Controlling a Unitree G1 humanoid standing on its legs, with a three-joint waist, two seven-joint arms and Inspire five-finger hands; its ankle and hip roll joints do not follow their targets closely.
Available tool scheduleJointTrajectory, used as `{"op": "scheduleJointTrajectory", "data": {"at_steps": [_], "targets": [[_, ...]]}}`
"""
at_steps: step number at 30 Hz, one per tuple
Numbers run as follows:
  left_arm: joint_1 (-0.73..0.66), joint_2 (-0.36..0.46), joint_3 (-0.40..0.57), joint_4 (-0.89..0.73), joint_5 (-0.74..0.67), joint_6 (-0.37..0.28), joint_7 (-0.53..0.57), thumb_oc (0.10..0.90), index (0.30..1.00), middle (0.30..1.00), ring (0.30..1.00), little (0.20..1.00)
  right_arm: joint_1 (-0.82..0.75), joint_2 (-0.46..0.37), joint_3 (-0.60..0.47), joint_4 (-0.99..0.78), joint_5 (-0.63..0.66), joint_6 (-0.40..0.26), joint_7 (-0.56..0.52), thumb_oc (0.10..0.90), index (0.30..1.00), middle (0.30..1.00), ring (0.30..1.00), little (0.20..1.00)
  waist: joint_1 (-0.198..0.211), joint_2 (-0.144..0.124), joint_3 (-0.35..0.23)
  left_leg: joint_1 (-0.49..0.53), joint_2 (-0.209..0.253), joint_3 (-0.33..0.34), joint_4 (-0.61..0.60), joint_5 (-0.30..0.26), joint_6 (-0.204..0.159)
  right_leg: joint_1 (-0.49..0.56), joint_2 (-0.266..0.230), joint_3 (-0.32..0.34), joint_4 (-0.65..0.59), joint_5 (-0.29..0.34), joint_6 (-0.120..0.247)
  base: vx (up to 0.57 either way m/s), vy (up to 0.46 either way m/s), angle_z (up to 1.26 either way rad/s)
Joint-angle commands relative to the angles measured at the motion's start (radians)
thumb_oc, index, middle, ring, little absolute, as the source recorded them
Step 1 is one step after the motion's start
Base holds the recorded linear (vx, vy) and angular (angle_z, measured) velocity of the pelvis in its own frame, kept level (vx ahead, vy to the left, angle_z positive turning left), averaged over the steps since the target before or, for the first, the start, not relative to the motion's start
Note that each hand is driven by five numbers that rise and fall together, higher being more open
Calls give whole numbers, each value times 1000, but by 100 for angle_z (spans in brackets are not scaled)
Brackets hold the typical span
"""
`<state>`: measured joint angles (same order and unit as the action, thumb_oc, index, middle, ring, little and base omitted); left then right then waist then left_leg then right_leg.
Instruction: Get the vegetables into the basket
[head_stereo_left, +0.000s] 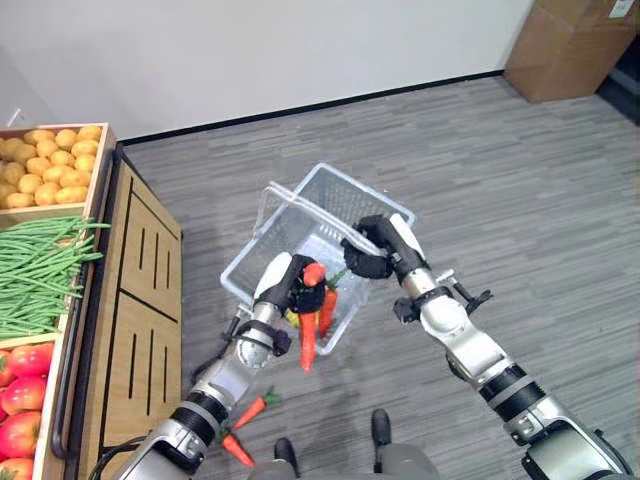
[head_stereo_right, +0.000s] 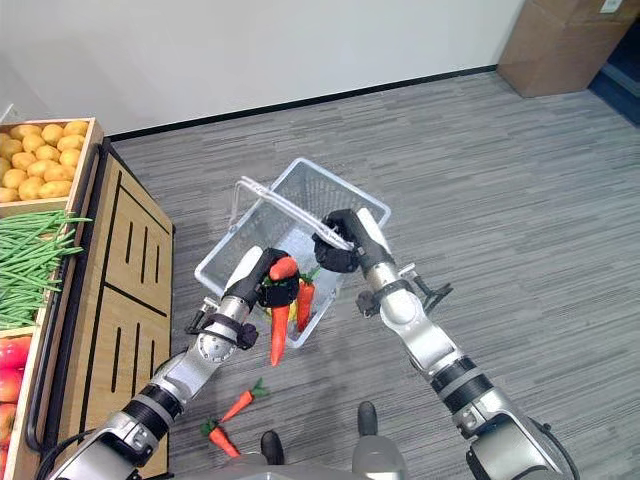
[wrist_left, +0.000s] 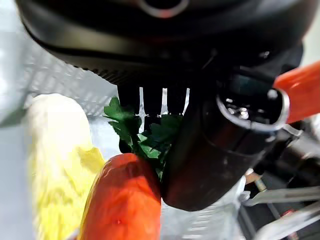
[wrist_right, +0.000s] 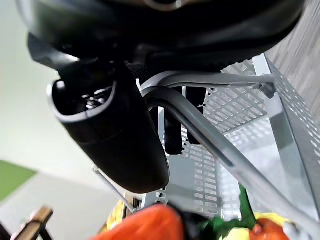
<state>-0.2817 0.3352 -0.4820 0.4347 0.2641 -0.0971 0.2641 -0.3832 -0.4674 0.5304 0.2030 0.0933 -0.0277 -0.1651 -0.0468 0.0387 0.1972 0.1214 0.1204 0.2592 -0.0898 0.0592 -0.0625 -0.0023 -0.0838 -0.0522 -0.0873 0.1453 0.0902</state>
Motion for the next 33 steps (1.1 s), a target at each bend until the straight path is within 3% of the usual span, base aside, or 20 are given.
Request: {"op": "scheduleJointTrajectory", "data": {"at_steps": [1, 2, 11, 13, 15, 17, 19, 24, 33], "targets": [[-142, 36, -36, 63, 152, -9, 63, 620, 607, 607, 607, 607, -119, 64, -59, -197, 56, -195, 1, 400, 300, 300, 300, 300, -5, -68, -100, -4, 18, 6, 3, -26, -44, 63, -79, -62, 0, -68, 81, 0, 0, 0], [-157, 47, -41, 97, 209, 8, 59, 900, 1000, 1000, 1000, 1000, -121, 54, -52, -209, 46, -191, 10, 400, 300, 300, 300, 300, -8, -67, -101, -2, 19, 9, 3, -27, -45, 63, -80, -60, 0, -67, 82, 0, 0, 0], [-174, 61, -58, 152, 341, 48, -3, 900, 1000, 1000, 1000, 1000, -113, 24, -63, -218, 2, -163, 22, 400, 300, 300, 300, 300, -15, -60, -105, 4, 18, 13, 3, -30, -45, 66, -82, -56, 0, -67, 82, 0, 0, 0], [-41, 138, -30, 137, 348, -17, -14, 900, 1000, 1000, 1000, 1000, -106, 8, -89, -199, -16, -167, 23, 400, 300, 300, 300, 300, 0, -61, -104, 3, 17, 10, 3, -28, -46, 68, -84, -60, 0, -66, 81, -10, 2, -3], [-25, 141, -30, 124, 342, -29, -22, 900, 1000, 1000, 1000, 1000, -98, 1, -95, -184, -25, -170, 22, 400, 300, 300, 300, 300, 2, -61, -103, 1, 16, 8, 3, -27, -46, 69, -84, -62, 0, -67, 82, -14, 4, -5], [-106, 116, -55, 60, 302, -9, -46, 900, 1000, 1000, 1000, 1000, -80, 3, -92, -165, -34, -161, 23, 400, 300, 300, 300, 300, -9, -61, -108, -1, 15, 5, 3, -27, -45, 69, -84, -63, 0, -65, 82, 0, 0, 0], [-116, 123, -22, -64, 230, -33, -60, 900, 1000, 1000, 1000, 1000, -37, -13, -133, -146, -39, -146, 21, 400, 300, 300, 300, 300, -5, -61, -108, -2, 14, -2, 3, -28, -42, 73, -85, -69, 0, -67, 81, 4, -3, 6], [32, 152, 55, -276, 96, -123, -83, 900, 1000, 1000, 1000, 1000, 14, -25, -206, -44, -93, -124, 3, 400, 300, 300, 300, 300, 17, -64, -108, -7, 13, -17, 3, -26, -42, 80, -88, -87, 0, -69, 81, -3, -5, 9], [258, 150, 143, -394, -139, -160, -109, 900, 1000, 1000, 1000, 1000, 75, -68, -308, 210, -288, -91, -101, 400, 300, 300, 300, 300, 62, -67, -97, -28, 7, -51, 3, -17, -39, 86, -94, -121, 0, -71, 82, -2, -3, 4]]}}
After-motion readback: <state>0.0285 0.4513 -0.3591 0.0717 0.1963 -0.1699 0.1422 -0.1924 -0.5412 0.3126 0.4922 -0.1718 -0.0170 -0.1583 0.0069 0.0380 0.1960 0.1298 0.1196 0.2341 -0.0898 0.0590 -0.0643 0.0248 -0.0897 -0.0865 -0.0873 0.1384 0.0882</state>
